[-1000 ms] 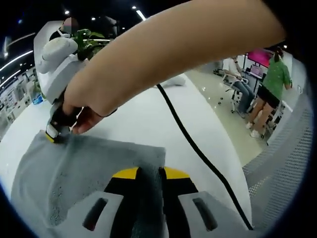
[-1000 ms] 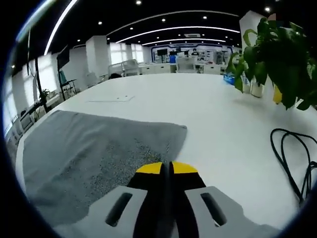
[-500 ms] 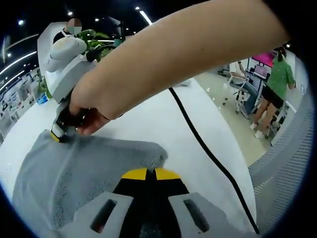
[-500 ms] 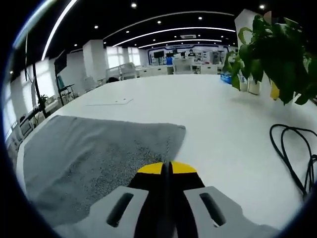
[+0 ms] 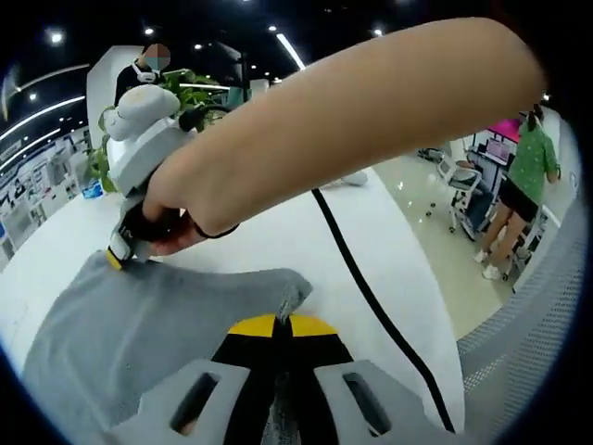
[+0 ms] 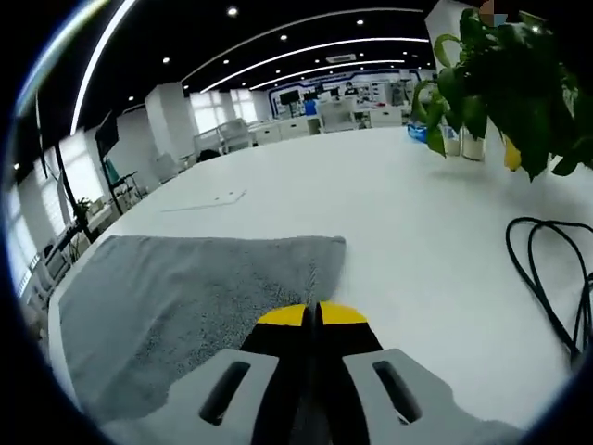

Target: Fold the towel on the table until its edges align and the towel forms a compact rectangular stack.

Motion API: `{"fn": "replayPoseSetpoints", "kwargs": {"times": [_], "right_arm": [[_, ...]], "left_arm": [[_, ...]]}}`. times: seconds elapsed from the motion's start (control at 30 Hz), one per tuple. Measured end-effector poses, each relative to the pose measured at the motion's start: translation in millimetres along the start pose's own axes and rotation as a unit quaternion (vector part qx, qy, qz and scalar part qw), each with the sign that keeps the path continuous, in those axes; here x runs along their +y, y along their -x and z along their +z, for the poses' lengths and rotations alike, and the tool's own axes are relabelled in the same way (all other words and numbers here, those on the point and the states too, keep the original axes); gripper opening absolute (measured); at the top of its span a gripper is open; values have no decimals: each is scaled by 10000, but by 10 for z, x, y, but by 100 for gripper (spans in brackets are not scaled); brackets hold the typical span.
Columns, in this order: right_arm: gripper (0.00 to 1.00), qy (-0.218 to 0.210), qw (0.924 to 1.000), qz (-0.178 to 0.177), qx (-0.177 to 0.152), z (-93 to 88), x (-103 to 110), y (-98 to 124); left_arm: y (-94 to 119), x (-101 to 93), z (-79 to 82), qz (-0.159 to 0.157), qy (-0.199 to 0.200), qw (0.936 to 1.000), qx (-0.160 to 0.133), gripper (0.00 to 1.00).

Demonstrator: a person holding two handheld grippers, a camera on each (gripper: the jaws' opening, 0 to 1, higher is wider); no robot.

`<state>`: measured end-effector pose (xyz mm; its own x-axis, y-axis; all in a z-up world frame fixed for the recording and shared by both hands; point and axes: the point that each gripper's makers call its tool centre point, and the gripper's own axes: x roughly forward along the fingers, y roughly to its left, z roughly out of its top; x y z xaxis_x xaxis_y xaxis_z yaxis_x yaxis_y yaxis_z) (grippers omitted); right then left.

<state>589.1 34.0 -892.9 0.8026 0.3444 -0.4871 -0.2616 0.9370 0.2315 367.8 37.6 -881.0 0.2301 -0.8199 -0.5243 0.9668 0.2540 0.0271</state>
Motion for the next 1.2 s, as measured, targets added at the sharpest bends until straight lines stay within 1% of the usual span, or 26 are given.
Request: {"fn": "replayPoseSetpoints", "kwargs": {"times": [0.07,0.17,0.27,0.37,0.47,0.53,0.6,0.77,1.03,1.13,1.2], "right_arm": [[1,-251,9995,38,-206,110,47,47],[1,-314,9989,96,-330,220,112,104],[1,-346,9985,130,-396,299,165,138],[1,-482,9975,200,-485,368,216,193],[1,-583,9966,233,-539,420,236,256],[1,-666,9956,266,-600,464,252,312],[1,-680,9953,266,-631,499,251,369],[1,-837,9929,368,-760,607,280,502],[1,-902,9898,501,-985,785,357,681],[1,-1091,9856,571,-1158,879,389,771],[1,-1170,9839,599,-1213,919,407,826]], "left_arm": [[38,16,19,26,24,10000,-31,2],[105,18,83,73,-6,9999,-93,2],[187,25,175,144,72,9997,-209,2],[286,26,277,217,116,9991,-335,2],[337,20,342,243,80,9988,-408,2],[381,29,400,301,-50,9983,-494,2],[419,29,451,317,-32,9979,-565,2],[526,-18,600,332,-3,9964,-778,2],[671,-109,777,355,-108,9949,-940,2],[731,-155,884,373,-222,9936,-1046,2],[756,-181,933,357,-253,9929,-1103,2]]}}
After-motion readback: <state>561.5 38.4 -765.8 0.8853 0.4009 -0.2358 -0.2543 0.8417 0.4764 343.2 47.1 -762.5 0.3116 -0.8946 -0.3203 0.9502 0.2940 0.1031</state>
